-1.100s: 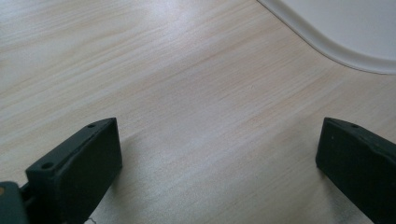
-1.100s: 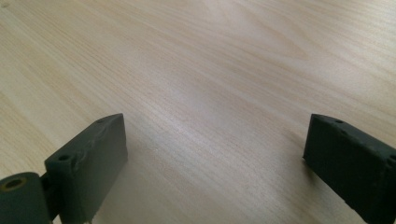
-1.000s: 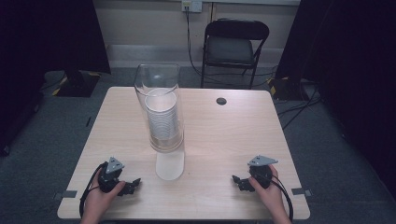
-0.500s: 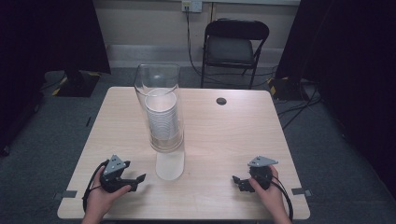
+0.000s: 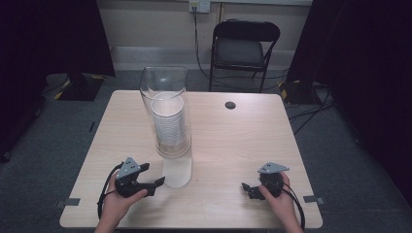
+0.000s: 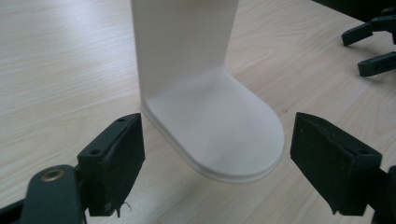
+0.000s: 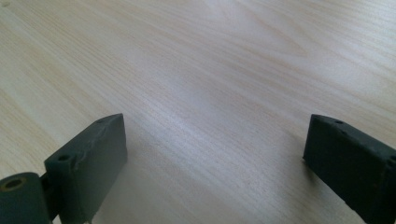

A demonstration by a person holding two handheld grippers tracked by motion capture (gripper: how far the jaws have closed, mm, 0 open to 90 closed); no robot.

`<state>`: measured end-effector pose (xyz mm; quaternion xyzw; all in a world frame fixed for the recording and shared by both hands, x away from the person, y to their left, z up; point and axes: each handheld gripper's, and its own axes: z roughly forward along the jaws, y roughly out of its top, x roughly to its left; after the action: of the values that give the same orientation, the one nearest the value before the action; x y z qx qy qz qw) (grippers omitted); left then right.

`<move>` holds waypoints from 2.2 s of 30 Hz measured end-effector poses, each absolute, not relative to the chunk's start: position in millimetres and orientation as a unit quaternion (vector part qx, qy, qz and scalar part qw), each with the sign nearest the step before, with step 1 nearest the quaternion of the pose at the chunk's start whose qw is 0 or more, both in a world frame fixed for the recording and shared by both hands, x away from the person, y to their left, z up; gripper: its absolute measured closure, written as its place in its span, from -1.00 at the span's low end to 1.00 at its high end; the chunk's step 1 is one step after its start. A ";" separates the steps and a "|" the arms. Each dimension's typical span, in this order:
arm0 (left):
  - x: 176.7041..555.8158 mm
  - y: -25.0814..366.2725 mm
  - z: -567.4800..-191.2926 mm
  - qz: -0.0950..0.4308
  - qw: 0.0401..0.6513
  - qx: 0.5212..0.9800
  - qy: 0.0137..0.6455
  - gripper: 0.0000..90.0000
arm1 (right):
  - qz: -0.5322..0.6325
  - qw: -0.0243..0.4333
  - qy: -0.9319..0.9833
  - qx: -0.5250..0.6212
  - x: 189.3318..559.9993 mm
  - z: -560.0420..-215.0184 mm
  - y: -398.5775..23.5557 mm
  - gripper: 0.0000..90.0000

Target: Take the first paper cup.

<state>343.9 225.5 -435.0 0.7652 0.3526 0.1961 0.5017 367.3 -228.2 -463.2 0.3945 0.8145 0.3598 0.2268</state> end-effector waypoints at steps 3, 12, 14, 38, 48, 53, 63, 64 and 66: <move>345.7 217.1 -432.0 0.194 0.502 0.767 0.348 -0.60 | 0.360 0.227 0.814 0.395 367.3 -463.2 -228.2 -0.88; 349.3 206.6 -417.7 0.194 0.513 0.763 0.343 -0.59 | 0.360 0.227 0.815 0.394 367.3 -463.2 -228.2 -0.88; 350.3 205.1 -413.7 0.196 0.518 0.759 0.343 -0.59 | 0.360 0.227 0.815 0.395 367.3 -463.2 -228.2 -0.88; 362.9 182.9 -395.0 0.229 0.566 0.721 0.328 -0.60 | 0.360 0.227 0.815 0.394 367.3 -463.2 -228.3 -0.88; 366.8 175.8 -393.3 0.251 0.576 0.706 0.328 -0.51 | 0.360 0.227 0.815 0.395 367.3 -463.2 -228.2 -0.88; 369.2 173.0 -395.0 0.258 0.577 0.707 0.318 -0.31 | 0.360 0.227 0.815 0.395 367.3 -463.2 -228.3 -0.88; 370.1 171.6 -396.8 0.270 0.566 0.713 0.313 -0.21 | 0.360 0.227 0.815 0.393 367.4 -463.3 -228.4 -0.88; 370.3 171.3 -397.0 0.269 0.569 0.712 0.312 -0.21 | 0.360 0.227 0.815 0.394 367.4 -463.2 -228.4 -0.88; 370.1 170.6 -397.3 0.272 0.567 0.712 0.313 -0.20 | 0.360 0.226 0.815 0.395 367.3 -463.2 -228.2 -0.88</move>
<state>370.1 170.6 -397.3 0.7116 0.3135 0.2721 0.5669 367.3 -228.2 -463.2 0.3947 0.8145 0.3598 0.2265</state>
